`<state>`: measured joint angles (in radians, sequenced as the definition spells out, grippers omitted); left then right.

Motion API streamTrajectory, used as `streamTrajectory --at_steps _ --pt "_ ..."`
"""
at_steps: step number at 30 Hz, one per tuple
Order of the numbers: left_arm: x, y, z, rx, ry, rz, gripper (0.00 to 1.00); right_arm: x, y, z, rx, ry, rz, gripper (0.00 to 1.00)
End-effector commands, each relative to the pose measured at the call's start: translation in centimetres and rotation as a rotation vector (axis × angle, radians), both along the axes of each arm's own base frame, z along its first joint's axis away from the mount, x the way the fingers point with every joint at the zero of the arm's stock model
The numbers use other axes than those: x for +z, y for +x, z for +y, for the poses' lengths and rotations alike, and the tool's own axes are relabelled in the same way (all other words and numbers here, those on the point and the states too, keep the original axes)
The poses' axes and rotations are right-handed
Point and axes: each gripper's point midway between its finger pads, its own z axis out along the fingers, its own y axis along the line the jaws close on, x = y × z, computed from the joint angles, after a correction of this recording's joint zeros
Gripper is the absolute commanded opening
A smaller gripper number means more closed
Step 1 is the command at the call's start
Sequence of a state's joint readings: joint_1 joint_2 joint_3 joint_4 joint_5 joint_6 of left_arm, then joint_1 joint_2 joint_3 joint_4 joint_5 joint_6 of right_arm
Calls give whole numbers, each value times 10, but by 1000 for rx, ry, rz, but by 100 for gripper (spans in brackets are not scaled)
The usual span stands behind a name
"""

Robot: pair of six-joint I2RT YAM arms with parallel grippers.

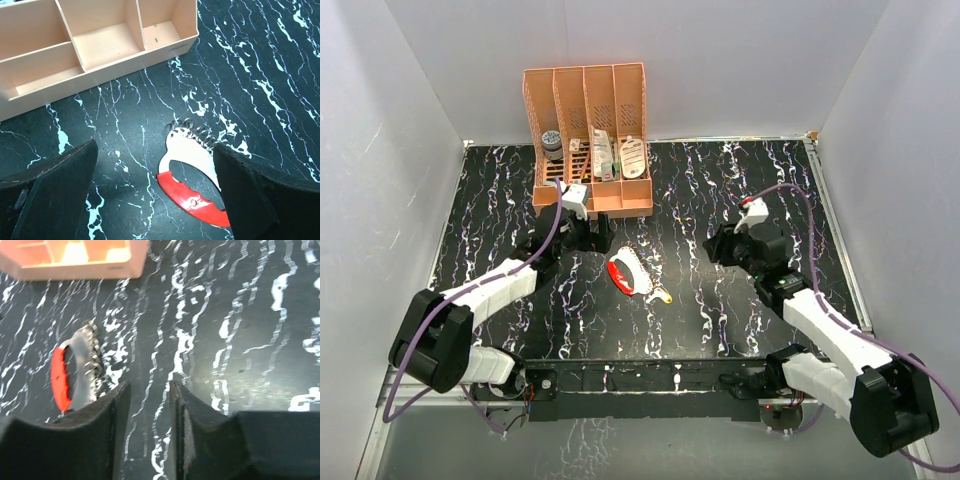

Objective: Remove the keys from the keyring

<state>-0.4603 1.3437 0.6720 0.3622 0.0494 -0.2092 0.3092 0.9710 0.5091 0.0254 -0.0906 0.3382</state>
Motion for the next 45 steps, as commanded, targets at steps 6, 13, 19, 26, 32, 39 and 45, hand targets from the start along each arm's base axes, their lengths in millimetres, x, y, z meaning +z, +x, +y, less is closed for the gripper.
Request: streamTrajectory --at_steps 6,13,19,26,32,39,45 --pt "31 -6 3 -3 -50 -99 99 -32 -39 56 163 -97 72 15" --pt "35 -11 17 63 -63 -139 99 -56 -57 77 211 -104 136 0" --pt "33 -11 8 29 -78 -116 99 -68 -64 106 279 -127 182 9" --pt "29 -7 5 16 -63 -92 99 -85 -65 137 336 -189 212 18" --pt "30 -10 7 16 -54 -101 99 -80 -61 144 329 -192 187 36" --pt "37 -12 8 13 -62 -121 99 -82 -51 137 277 -222 167 41" --pt "40 -12 8 10 -65 -130 99 -88 -44 138 255 -247 168 43"
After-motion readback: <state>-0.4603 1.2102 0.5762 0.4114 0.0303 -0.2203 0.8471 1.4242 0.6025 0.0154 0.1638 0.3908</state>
